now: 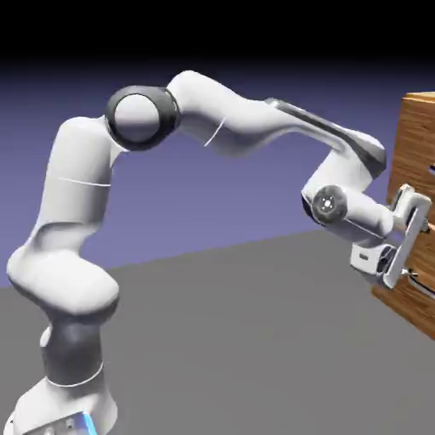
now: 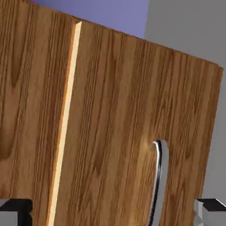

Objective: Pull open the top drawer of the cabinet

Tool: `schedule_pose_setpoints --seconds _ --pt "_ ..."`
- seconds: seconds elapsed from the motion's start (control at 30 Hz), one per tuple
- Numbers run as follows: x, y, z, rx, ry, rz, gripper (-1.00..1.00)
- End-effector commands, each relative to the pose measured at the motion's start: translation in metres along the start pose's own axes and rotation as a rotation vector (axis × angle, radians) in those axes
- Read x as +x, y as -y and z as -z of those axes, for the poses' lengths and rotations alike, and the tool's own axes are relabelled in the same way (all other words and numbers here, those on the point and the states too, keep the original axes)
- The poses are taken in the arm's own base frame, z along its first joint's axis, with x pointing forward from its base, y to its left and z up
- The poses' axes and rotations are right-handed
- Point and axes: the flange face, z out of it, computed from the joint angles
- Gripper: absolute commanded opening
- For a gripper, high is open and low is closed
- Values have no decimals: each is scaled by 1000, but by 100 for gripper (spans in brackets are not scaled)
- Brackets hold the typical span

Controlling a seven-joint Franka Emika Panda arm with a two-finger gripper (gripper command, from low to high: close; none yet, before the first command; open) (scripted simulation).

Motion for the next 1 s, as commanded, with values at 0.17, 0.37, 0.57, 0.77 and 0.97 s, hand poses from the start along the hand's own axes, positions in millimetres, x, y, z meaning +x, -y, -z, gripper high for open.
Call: schedule_pose_setpoints --seconds 0.17,0.37,0.57,0.77,0.97 --pt "-27 14 -22 135 68 -57 0" --pt "-71 23 -43 265 172 -87 0" --pt "-120 24 -58 361 286 -95 0" --pt "-131 40 -90 363 287 -92 0" --pt "-132 40 -98 361 286 -95 -100"
